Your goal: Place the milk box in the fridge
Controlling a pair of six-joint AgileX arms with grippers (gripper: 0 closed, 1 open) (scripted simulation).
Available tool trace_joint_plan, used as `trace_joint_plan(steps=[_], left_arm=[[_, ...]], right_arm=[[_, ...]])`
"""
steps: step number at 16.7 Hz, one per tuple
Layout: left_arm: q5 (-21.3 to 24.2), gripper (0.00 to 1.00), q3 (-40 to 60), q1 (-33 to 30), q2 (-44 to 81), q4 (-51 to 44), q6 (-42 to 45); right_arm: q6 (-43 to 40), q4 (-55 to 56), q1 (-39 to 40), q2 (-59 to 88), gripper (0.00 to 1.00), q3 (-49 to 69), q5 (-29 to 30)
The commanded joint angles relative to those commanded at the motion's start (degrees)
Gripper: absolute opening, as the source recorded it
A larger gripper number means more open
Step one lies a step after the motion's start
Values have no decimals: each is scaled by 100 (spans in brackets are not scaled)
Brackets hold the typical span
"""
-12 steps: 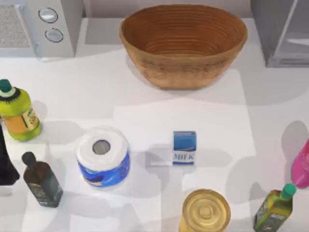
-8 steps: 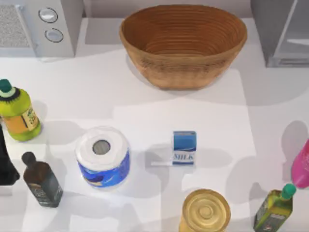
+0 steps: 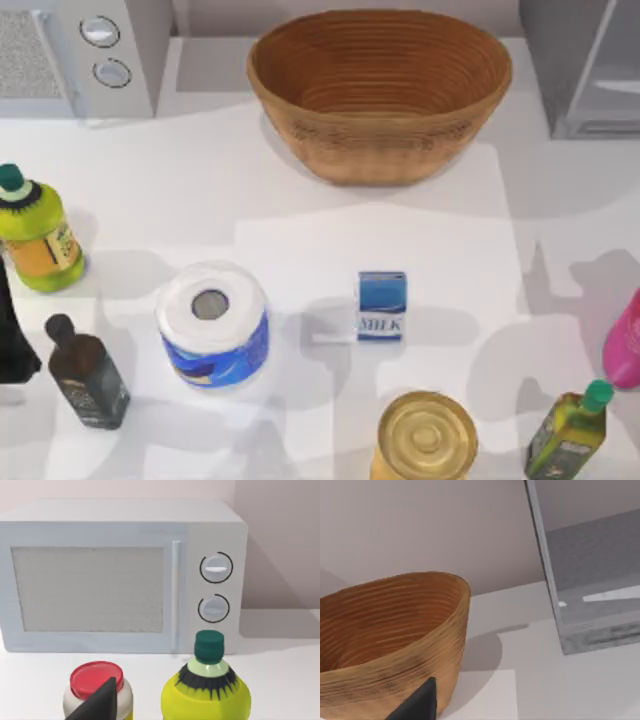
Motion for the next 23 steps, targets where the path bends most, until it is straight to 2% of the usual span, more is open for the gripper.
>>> trace_joint_plan(steps=[6, 12, 16, 23], left_arm=[[0, 100, 0, 0, 0, 0, 0], [0, 100, 0, 0, 0, 0, 0], [0, 100, 0, 0, 0, 0, 0], [0, 100, 0, 0, 0, 0, 0]], right_arm=[[1411, -111, 1765, 3603, 100, 1578, 1305], [2317, -235, 2973, 6512, 100, 2680, 1956], [2641, -330, 3328, 7341, 100, 3001, 2113], [2696, -361, 3349, 7446, 100, 3018, 2127]])
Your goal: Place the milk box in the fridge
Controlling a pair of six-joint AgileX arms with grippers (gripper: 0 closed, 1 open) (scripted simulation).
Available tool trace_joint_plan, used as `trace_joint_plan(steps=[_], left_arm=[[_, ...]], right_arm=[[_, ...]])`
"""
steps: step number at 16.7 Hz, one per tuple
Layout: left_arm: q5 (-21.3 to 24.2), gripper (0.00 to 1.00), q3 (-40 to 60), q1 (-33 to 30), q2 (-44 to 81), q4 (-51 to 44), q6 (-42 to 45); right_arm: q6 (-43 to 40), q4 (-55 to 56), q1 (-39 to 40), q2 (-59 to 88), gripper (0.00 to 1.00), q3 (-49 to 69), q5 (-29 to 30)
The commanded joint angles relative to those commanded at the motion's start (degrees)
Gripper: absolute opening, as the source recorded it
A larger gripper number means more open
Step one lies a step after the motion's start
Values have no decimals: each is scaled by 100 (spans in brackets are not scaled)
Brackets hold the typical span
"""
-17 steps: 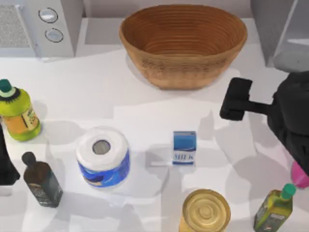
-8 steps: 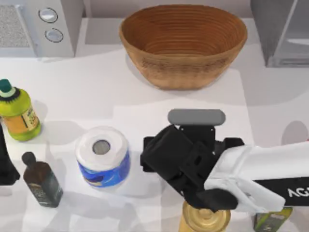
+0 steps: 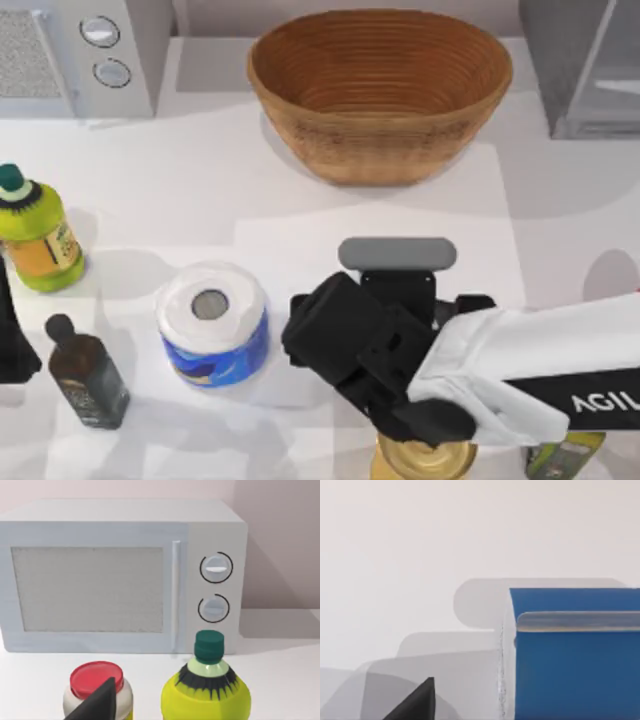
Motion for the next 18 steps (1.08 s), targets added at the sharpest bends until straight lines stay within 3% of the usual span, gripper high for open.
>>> trace_joint_plan(steps=[14, 18], left_arm=[[0, 100, 0, 0, 0, 0, 0], [0, 100, 0, 0, 0, 0, 0]], right_arm=[[-560, 991, -511, 881, 100, 251, -275], [-560, 991, -511, 881, 70, 251, -275]])
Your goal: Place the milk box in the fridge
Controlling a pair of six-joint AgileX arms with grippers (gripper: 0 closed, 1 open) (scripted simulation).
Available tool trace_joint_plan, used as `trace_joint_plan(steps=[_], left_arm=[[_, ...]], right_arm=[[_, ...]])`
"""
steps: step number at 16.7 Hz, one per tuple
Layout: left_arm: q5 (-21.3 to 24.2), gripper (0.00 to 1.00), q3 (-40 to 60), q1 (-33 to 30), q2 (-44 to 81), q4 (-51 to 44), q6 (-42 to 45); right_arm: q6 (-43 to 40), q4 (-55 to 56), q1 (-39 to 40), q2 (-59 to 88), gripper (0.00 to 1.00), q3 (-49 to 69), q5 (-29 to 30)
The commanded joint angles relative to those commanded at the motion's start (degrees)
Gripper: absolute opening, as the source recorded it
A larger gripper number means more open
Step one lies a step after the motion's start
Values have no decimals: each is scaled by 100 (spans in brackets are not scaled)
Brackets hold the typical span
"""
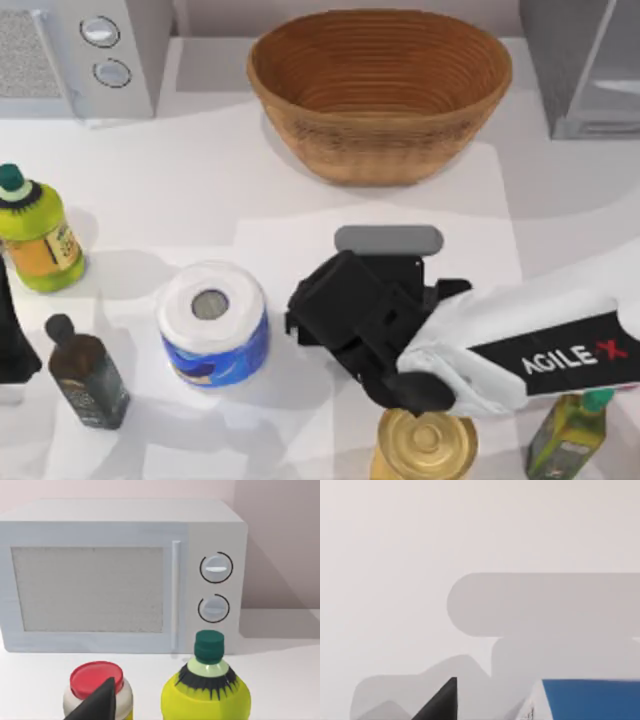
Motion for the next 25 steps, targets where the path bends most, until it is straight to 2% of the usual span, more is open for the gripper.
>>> trace_joint_plan(steps=[9, 21, 25], left_arm=[[0, 100, 0, 0, 0, 0, 0], [0, 100, 0, 0, 0, 0, 0], [0, 100, 0, 0, 0, 0, 0]], right_arm=[[0, 0, 0, 0, 2, 0, 0], [6, 25, -105, -86, 0, 21, 23], [250, -632, -390, -597, 0, 405, 307]])
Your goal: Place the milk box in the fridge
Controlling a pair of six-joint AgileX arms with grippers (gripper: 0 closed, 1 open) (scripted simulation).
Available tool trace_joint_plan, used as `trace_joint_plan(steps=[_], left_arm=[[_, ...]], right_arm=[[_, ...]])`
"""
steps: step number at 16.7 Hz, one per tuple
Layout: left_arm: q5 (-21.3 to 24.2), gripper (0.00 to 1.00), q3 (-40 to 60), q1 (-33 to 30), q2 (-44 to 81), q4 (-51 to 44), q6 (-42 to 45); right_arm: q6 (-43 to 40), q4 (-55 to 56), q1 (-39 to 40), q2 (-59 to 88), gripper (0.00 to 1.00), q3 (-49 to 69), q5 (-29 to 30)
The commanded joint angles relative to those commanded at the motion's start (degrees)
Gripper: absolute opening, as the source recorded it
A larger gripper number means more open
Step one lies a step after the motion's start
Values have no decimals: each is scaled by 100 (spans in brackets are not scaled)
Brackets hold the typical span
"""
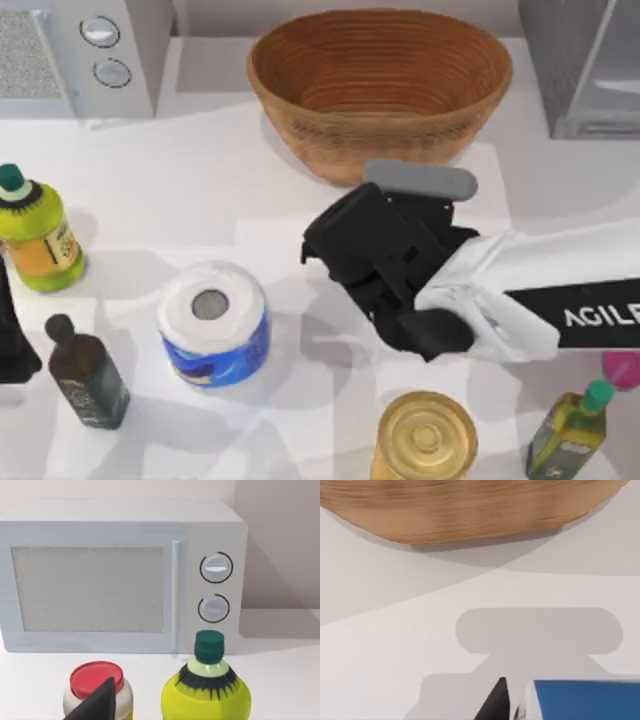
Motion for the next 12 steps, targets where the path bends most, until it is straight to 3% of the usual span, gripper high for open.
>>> trace_joint_plan(steps=[7, 12], left_arm=[[0, 100, 0, 0, 0, 0, 0], [0, 100, 0, 0, 0, 0, 0]], right_arm=[[-67, -2255, 122, -887, 0, 846, -80], [-279, -2716, 380, -1073, 0, 1300, -336]])
